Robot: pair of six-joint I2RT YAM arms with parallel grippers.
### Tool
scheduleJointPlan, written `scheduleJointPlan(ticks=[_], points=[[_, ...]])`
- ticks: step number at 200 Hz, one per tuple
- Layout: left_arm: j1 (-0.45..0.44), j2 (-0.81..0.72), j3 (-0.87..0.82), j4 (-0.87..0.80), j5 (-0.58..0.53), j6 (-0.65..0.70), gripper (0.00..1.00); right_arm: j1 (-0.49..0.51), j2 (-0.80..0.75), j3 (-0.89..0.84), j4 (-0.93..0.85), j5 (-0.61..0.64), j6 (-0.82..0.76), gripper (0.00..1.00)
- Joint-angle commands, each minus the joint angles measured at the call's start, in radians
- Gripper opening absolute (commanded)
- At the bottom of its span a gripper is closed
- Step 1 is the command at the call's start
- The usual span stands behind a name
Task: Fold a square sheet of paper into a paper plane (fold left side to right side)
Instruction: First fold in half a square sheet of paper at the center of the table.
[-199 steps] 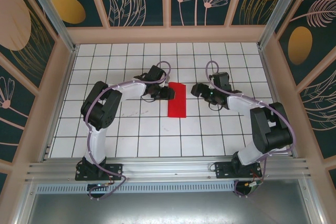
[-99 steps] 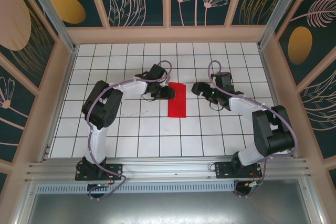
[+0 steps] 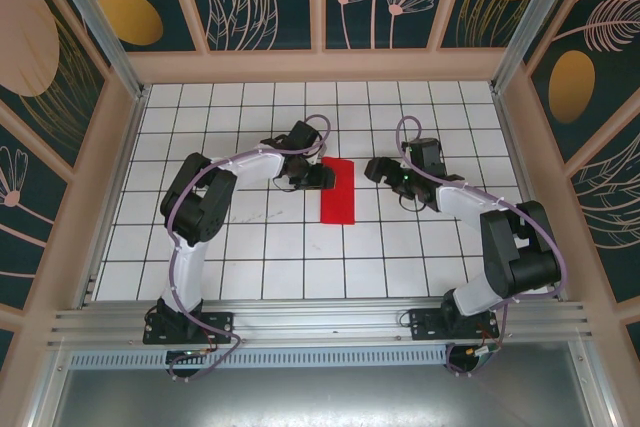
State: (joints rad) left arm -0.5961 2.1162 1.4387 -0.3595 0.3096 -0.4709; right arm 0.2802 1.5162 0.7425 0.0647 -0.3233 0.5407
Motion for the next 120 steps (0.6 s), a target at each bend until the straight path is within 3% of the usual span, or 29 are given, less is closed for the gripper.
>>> scheduleJointPlan(ticks=[1,120], points=[[-0.041,0.117,-0.010,0.052,-0.001,0.029,0.55,-0.007,-0.028,-0.015,0.020,-0.017,0.011,0.89],[-0.043,0.145,0.024,0.002,-0.050,0.064,0.56,-0.006,-0.026,-0.016,0.023,-0.028,0.013,0.89]])
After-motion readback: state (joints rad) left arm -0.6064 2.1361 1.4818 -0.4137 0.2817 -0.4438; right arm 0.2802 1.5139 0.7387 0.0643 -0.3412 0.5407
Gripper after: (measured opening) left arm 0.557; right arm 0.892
